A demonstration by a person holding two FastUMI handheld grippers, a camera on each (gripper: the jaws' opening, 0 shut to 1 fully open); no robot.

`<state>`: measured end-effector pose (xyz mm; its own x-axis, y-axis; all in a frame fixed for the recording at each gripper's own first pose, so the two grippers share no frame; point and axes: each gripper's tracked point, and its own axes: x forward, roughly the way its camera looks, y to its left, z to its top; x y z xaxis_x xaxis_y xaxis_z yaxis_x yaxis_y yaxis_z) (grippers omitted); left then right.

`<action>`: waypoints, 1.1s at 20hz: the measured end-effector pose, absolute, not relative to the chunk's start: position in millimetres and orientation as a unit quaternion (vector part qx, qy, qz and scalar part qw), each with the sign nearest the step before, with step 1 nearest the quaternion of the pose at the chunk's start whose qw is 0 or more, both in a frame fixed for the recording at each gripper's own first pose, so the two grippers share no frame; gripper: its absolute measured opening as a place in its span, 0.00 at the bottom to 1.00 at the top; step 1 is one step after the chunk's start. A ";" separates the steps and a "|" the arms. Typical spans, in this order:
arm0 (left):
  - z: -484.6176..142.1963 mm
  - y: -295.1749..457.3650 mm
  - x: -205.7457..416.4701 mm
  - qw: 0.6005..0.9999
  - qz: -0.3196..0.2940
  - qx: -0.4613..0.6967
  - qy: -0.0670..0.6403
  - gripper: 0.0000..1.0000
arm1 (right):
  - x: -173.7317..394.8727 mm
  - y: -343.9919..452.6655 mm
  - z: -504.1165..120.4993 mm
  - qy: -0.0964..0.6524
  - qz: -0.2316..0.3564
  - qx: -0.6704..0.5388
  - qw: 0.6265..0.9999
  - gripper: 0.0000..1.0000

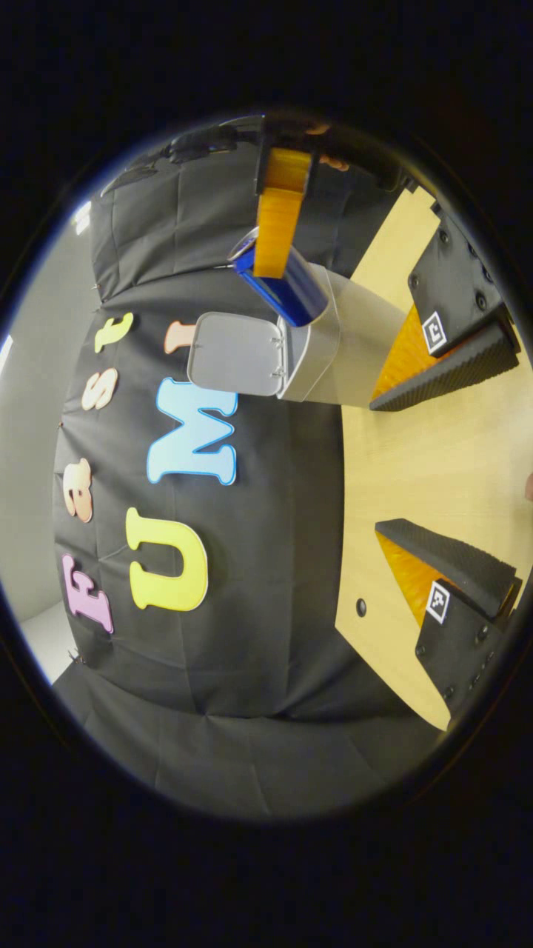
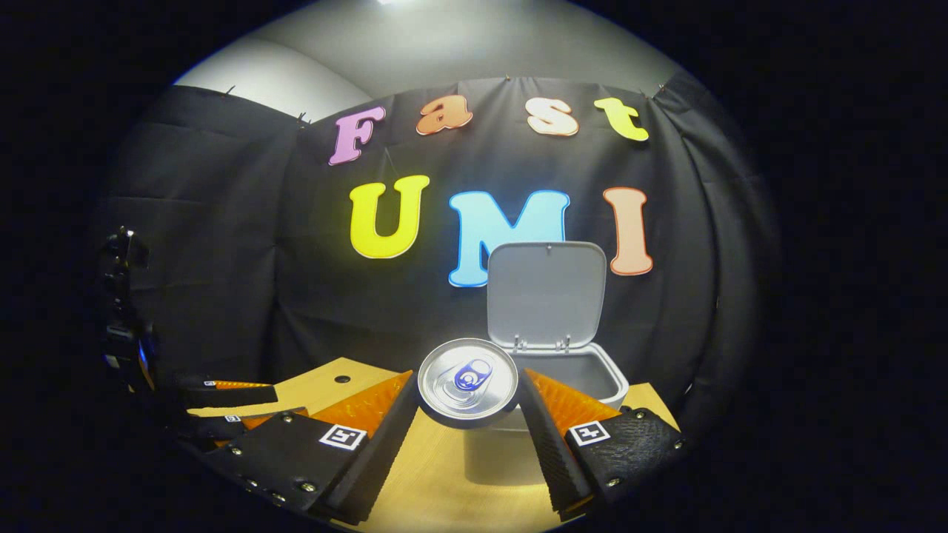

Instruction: Press the lid of the desktop garbage bin to open it, pick up the crumpled paper on the desktop and throw it into the bin, then pick up the pop can on the desktop and drop it into the bin, and finally close the garbage bin lid.

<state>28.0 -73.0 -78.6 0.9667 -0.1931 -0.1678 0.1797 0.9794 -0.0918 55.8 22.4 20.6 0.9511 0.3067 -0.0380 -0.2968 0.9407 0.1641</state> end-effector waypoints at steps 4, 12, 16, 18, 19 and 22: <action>-76.0 -73.6 26.2 0.992 -0.090 -0.038 0.085 0.96 | 84.0 11.8 25.9 0.017 0.131 0.067 0.989 0.84; -75.2 -64.3 28.1 0.993 -0.072 -0.038 0.084 0.95 | 131.3 13.6 -0.3 0.054 0.123 0.059 0.989 0.84; -78.3 -64.1 29.4 0.993 -0.070 -0.038 0.089 1.00 | 136.8 21.9 -8.5 0.063 0.128 0.042 0.989 0.84; -79.0 -66.8 31.9 0.993 -0.073 -0.036 0.090 0.95 | 140.4 20.0 -13.0 0.067 0.120 0.030 0.990 0.87; -78.6 -68.5 31.9 0.993 -0.074 -0.035 0.090 1.00 | 141.0 18.1 -13.2 0.068 0.113 0.024 0.991 0.88; -77.5 -73.9 33.9 0.992 -0.080 -0.033 0.089 0.93 | 140.3 14.5 -12.2 0.067 0.109 0.024 0.991 0.90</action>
<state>33.9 -73.9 -77.5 0.9712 -0.1644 -0.1724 0.1527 0.9851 -0.0788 140.3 14.5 -12.2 0.9670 0.2201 -0.1283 -0.2136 0.9749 0.0622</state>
